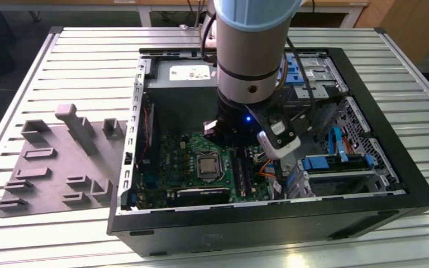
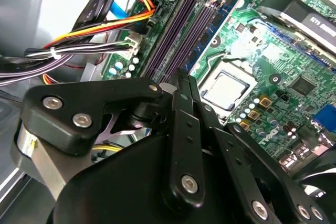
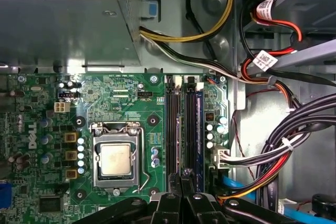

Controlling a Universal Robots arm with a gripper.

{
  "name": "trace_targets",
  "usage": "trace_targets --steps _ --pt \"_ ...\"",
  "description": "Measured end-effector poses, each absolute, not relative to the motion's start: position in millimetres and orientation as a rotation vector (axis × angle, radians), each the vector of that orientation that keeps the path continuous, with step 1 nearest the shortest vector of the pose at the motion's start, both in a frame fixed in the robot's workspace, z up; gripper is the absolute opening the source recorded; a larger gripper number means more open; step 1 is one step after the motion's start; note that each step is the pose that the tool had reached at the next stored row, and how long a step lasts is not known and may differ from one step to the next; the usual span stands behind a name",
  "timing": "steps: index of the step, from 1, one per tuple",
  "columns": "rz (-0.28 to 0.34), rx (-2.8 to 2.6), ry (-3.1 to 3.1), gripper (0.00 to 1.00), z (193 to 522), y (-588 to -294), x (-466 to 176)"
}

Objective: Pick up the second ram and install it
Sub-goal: 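Insert the second ram into the second slot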

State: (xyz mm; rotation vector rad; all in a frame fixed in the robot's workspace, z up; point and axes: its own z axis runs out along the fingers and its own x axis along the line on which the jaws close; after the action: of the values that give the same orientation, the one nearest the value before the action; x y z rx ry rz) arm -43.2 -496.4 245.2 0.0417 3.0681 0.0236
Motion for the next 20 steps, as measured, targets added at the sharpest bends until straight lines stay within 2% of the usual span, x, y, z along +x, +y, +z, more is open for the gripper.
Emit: trace_targets --steps 20 --pt "0.024 0.042 3.068 0.12 234.0 -496.5 -43.2"
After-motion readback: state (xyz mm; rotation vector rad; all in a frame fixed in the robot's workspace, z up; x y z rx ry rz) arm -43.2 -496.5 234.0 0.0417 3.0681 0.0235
